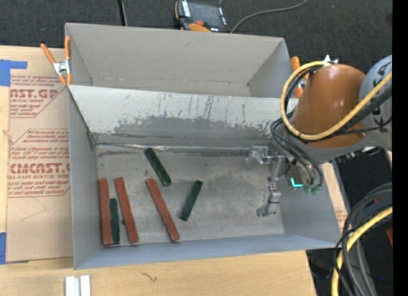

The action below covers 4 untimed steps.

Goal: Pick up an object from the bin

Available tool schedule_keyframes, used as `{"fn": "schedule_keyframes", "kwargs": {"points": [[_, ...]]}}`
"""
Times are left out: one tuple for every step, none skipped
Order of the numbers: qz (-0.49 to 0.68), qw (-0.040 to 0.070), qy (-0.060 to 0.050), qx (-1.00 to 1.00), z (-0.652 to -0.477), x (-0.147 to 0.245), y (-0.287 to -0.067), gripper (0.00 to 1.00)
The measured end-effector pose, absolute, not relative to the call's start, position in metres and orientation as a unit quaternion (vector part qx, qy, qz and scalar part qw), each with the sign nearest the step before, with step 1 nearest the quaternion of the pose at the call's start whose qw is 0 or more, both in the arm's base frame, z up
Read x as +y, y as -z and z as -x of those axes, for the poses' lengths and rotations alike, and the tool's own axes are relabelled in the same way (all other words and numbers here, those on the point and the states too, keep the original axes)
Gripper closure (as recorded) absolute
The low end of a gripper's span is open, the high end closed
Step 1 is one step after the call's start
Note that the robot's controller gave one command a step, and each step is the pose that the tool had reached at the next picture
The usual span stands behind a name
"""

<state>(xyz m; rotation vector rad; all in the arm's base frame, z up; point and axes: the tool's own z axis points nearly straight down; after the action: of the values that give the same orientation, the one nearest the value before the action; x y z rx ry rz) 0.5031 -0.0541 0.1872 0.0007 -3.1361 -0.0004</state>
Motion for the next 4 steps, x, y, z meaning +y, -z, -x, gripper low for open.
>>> {"fn": "schedule_keyframes", "kwargs": {"points": [[-0.011, 0.001, 0.001, -1.000, -0.560, -0.003, -0.086, 0.00], [-0.047, 0.003, 0.001, -0.999, -0.503, 0.054, -0.068, 0.00], [-0.045, 0.000, 0.000, -0.999, -0.506, 0.050, -0.070, 1.00], [-0.045, 0.000, 0.000, -0.999, -0.506, 0.050, -0.069, 0.00]]}}
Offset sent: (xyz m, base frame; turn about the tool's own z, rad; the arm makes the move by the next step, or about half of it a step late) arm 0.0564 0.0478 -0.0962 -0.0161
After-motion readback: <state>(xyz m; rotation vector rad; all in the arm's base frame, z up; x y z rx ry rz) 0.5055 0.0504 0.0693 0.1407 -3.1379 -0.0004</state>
